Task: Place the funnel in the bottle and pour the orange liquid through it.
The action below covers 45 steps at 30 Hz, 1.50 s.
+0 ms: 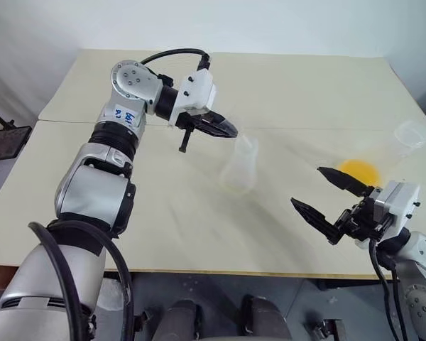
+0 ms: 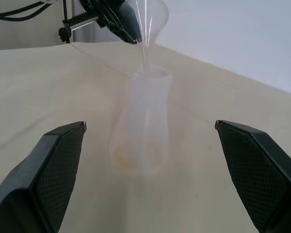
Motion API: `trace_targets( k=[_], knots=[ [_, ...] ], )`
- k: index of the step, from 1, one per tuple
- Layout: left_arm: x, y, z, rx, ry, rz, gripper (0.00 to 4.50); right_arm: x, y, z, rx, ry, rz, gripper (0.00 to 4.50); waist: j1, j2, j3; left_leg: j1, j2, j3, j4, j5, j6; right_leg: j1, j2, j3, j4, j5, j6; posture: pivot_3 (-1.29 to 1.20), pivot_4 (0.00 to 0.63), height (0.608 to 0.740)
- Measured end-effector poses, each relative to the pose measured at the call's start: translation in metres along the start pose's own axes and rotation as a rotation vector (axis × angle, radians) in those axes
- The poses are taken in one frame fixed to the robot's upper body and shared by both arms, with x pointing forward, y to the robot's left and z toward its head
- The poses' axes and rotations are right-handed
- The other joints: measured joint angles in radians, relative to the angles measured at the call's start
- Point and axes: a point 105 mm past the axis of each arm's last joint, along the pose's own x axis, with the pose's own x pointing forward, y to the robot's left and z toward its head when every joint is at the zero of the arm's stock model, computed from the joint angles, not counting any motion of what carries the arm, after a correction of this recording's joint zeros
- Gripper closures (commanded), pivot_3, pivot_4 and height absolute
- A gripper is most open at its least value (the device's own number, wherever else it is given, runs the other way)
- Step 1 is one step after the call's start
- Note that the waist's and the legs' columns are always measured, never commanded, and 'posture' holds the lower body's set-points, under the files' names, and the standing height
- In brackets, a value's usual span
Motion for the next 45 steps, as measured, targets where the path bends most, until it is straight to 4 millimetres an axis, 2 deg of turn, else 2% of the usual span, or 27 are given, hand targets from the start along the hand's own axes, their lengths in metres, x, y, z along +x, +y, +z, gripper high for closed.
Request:
trace_targets(
  k=[9,27,31,42,45],
  knots=[
    [0.011,0.003,0.008,0.083,0.052,-0.054,4.48,0.001,0.000,0.000,-0.010,0.001,-0.003,0.00,0.000,0.000,0.000,0.000,0.000,0.000,0.000,0.000,0.000,0.000,0.000,0.000,0.000,0.000,0.000,0.00,0.150,0.740],
    [0.020,0.000,0.005,0.180,0.172,-0.147,4.48,-0.001,0.000,-0.003,-0.008,0.009,-0.019,0.00,0.000,-0.001,0.000,-0.001,0.000,0.000,0.000,0.000,0.001,0.000,0.000,0.000,0.000,0.000,0.000,0.00,0.150,0.740],
    [0.023,0.001,0.009,0.211,0.191,-0.168,3.53,-0.001,-0.001,-0.003,-0.018,0.009,-0.021,0.00,0.000,-0.001,0.000,-0.001,0.000,0.000,0.000,0.000,0.001,0.000,0.000,0.000,0.000,0.000,0.000,0.00,0.150,0.740],
    [0.022,0.003,0.011,0.225,0.195,-0.164,0.02,-0.001,-0.002,-0.004,-0.033,0.015,-0.026,0.00,0.000,-0.001,0.000,0.000,0.000,0.000,0.000,0.000,0.001,0.000,0.000,0.000,0.000,0.000,0.000,0.00,0.150,0.740],
    [0.021,0.004,0.012,0.224,0.188,-0.157,0.02,0.000,-0.003,-0.003,-0.036,0.012,-0.027,0.00,0.000,-0.001,0.000,0.000,0.000,0.000,0.000,0.000,0.001,0.000,0.000,0.000,0.000,0.000,0.000,0.00,0.150,0.740]
  ],
)
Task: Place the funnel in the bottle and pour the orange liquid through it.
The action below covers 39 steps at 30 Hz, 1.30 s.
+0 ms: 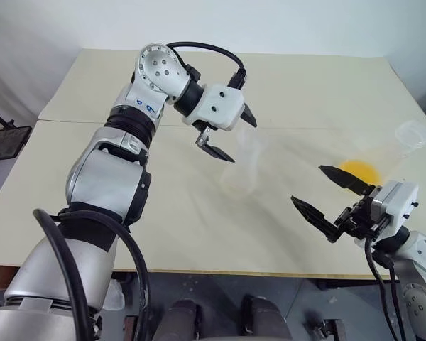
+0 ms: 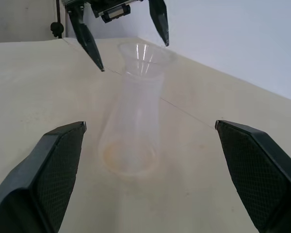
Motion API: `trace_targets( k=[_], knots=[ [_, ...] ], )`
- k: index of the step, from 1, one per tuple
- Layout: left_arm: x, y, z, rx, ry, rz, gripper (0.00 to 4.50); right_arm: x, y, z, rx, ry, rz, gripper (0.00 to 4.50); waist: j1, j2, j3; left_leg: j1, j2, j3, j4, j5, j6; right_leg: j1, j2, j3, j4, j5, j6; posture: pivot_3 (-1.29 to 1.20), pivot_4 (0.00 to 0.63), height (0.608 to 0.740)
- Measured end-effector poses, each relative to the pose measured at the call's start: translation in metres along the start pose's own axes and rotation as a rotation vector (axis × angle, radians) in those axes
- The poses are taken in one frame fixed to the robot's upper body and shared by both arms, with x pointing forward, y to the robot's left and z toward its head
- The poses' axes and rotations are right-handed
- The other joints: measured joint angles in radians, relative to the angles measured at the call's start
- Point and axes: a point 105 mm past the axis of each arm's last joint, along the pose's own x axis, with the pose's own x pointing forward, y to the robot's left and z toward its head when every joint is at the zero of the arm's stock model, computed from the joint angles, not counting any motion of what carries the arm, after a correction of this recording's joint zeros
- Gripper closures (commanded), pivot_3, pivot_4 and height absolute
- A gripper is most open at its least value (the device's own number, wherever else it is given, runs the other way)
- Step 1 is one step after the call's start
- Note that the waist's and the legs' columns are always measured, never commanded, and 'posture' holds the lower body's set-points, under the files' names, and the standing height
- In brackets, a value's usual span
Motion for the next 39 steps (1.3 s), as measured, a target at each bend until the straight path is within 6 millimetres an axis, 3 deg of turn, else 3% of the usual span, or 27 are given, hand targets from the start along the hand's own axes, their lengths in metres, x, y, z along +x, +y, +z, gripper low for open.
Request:
trace_targets(
  k=[6,12,15,17,22,28,32,39],
  knots=[
    [-0.013,0.007,0.002,-0.071,-0.069,0.091,0.02,-0.001,-0.002,0.000,-0.004,0.002,-0.013,0.00,-0.001,0.000,0.000,0.000,0.000,0.000,0.000,0.000,0.000,0.000,0.000,0.000,0.000,0.000,0.000,0.00,0.150,0.740],
    [-0.062,0.011,-0.006,-0.224,-0.194,0.311,0.02,-0.021,-0.010,-0.005,-0.006,0.059,-0.112,0.00,-0.003,0.000,0.000,0.001,0.000,0.000,0.000,0.000,0.000,0.000,0.000,0.000,0.002,0.000,0.000,0.00,0.150,0.740],
    [-0.071,-0.003,-0.020,-0.332,-0.267,0.375,0.02,-0.024,-0.008,-0.003,-0.008,0.066,-0.138,0.00,-0.003,0.001,-0.001,0.001,0.000,-0.001,0.000,0.000,0.000,0.000,0.000,0.001,0.003,0.000,0.000,0.00,0.150,0.740],
    [-0.075,-0.024,-0.038,-0.445,-0.304,0.408,0.02,-0.028,-0.011,-0.001,-0.007,0.069,-0.182,0.00,-0.005,0.001,-0.001,0.002,0.001,-0.001,0.001,0.000,0.000,0.000,0.000,0.001,0.004,0.000,0.000,0.00,0.150,0.740],
    [-0.069,-0.079,-0.061,-0.601,-0.334,0.411,0.02,-0.035,-0.021,-0.002,0.005,0.095,-0.297,0.00,-0.006,0.001,-0.001,0.002,0.000,-0.002,0.001,0.000,-0.001,-0.001,0.000,0.002,0.004,0.000,0.000,0.00,0.150,0.740],
    [-0.045,-0.128,-0.061,-0.706,-0.413,0.382,0.02,-0.047,-0.029,-0.013,0.032,0.141,-0.466,0.00,0.001,0.002,-0.001,0.001,-0.001,-0.005,0.004,0.000,-0.001,0.001,-0.001,0.003,0.004,0.000,0.000,0.00,0.150,0.740],
    [-0.029,-0.140,-0.059,-0.743,-0.427,0.375,0.02,-0.060,-0.026,-0.021,0.037,0.204,-0.542,0.00,0.001,0.002,-0.001,0.001,-0.001,-0.005,0.004,0.000,-0.001,0.001,-0.001,0.004,0.005,0.000,0.000,0.00,0.150,0.740],
    [-0.019,-0.140,-0.059,-0.751,-0.453,0.425,0.02,-0.080,-0.033,-0.019,0.001,0.235,-0.689,0.00,-0.002,0.003,-0.002,0.002,-0.001,-0.004,0.004,0.000,-0.001,0.001,0.000,0.005,0.005,0.000,0.000,0.00,0.150,0.740]
  ],
)
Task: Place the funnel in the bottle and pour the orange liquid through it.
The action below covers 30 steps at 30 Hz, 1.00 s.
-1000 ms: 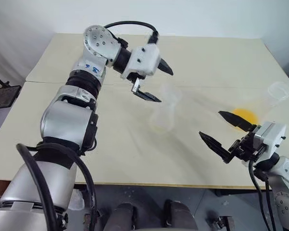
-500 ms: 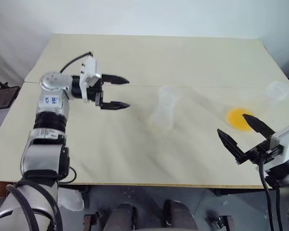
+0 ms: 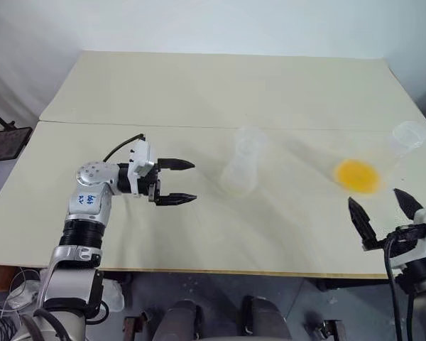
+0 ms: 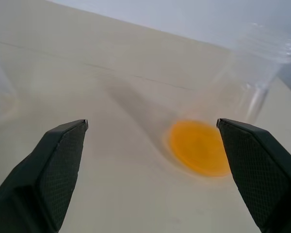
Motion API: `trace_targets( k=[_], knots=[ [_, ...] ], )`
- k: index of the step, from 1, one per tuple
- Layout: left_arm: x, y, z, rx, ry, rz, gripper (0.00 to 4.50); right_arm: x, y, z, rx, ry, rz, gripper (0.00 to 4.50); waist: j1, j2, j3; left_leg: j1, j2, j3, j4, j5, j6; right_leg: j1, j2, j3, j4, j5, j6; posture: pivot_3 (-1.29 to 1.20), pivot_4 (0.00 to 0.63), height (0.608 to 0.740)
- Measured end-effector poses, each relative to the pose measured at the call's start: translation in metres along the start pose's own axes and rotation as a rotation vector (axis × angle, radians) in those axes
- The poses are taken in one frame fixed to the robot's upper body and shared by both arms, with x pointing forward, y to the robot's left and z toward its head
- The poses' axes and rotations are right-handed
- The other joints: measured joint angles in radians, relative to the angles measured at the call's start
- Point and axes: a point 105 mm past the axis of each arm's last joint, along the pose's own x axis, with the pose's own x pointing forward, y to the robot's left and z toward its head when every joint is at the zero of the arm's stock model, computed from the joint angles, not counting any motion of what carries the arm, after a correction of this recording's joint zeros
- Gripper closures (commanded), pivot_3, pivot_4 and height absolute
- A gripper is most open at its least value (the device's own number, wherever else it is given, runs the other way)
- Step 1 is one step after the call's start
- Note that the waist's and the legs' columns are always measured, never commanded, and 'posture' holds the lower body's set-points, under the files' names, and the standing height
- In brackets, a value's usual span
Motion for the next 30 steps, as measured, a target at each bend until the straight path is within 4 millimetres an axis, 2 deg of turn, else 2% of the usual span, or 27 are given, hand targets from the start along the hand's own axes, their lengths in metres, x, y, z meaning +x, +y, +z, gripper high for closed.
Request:
trace_targets(
  k=[9,23,30],
  knots=[
    [0.001,-0.009,0.002,-0.012,-0.058,-0.010,0.02,0.036,-0.042,-0.002,-0.041,-0.006,-0.137,0.00,-0.002,0.001,-0.001,0.000,0.000,0.001,0.000,0.000,0.000,0.000,0.000,0.001,0.000,0.000,0.000,0.00,0.150,0.740],
    [-0.002,-0.016,0.007,-0.030,-0.035,0.025,0.02,0.074,-0.070,-0.003,-0.041,-0.013,-0.172,0.00,-0.003,0.002,-0.001,0.000,0.000,0.002,0.000,0.000,0.000,0.000,0.000,0.001,-0.001,0.000,0.000,0.00,0.150,0.740],
    [0.000,-0.018,0.012,-0.025,-0.048,0.036,0.02,0.092,-0.073,0.001,-0.019,-0.048,-0.170,0.00,-0.004,0.003,-0.001,0.000,0.000,0.001,-0.001,0.000,0.000,0.000,0.000,0.001,-0.001,0.000,0.000,0.00,0.150,0.740]
  ],
)
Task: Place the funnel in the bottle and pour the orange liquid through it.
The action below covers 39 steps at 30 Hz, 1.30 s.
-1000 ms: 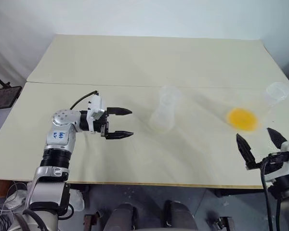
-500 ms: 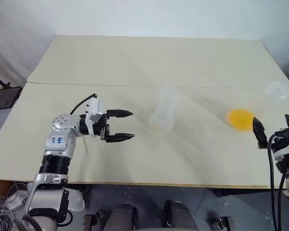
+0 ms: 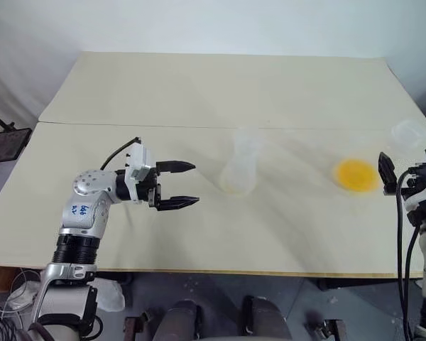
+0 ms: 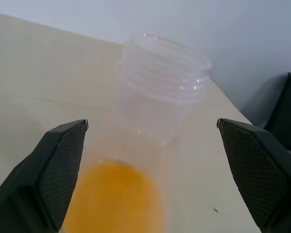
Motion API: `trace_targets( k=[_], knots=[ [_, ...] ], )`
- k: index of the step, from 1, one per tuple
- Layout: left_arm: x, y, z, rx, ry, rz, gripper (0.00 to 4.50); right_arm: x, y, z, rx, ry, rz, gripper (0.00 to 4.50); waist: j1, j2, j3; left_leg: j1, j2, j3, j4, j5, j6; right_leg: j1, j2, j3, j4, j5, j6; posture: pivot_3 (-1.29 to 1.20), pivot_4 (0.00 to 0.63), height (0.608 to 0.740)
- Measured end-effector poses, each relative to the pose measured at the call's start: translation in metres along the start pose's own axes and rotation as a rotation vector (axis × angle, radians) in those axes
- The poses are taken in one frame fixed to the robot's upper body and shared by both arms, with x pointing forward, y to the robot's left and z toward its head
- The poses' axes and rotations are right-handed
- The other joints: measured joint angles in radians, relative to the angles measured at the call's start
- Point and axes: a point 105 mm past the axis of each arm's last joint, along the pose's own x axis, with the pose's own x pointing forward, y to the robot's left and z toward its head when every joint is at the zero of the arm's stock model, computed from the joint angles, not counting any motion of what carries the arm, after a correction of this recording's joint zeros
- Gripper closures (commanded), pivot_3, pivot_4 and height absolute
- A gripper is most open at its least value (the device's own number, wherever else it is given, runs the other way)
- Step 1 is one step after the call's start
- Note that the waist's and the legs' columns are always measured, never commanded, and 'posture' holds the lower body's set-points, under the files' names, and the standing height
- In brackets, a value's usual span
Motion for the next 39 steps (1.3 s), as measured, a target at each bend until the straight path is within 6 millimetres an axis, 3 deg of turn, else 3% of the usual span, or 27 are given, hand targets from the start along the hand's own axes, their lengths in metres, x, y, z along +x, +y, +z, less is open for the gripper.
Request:
trace_targets(
  k=[10,16,21,28,39],
  knots=[
    [-0.001,-0.002,-0.001,-0.009,-0.004,0.017,0.02,0.034,-0.016,0.010,0.035,-0.042,-0.027,0.00,-0.002,0.001,0.001,0.000,0.000,0.000,-0.001,0.000,0.000,0.000,0.000,0.000,-0.001,0.000,0.000,0.00,0.150,0.740],
    [-0.001,-0.001,-0.001,-0.008,-0.002,0.022,0.02,0.046,-0.017,-0.001,0.042,-0.010,-0.027,0.00,-0.004,0.001,0.001,-0.001,0.000,0.000,-0.001,0.000,0.000,0.000,0.000,-0.001,-0.001,0.000,0.000,0.00,0.150,0.740],
    [-0.002,0.000,-0.001,-0.007,0.002,0.026,0.02,0.051,-0.015,0.000,0.051,-0.019,-0.018,0.00,-0.006,0.002,0.001,-0.001,0.000,0.000,-0.001,0.000,0.000,0.000,0.000,-0.001,-0.001,0.000,0.000,0.00,0.150,0.740],
    [-0.003,0.000,-0.001,-0.007,0.002,0.030,0.00,0.051,-0.010,0.007,0.049,-0.041,0.007,1.68,-0.005,0.002,0.001,-0.001,0.000,0.000,-0.001,0.000,0.000,0.000,0.000,-0.001,-0.001,0.000,0.000,0.00,0.150,0.740],
    [-0.003,0.008,0.002,0.014,-0.010,0.041,0.00,0.038,0.009,0.014,0.047,-0.042,0.061,1.68,-0.008,0.002,0.001,-0.001,0.000,-0.001,-0.002,0.000,0.000,0.000,0.000,-0.001,-0.002,0.000,0.000,0.00,0.150,0.740]
  ],
)
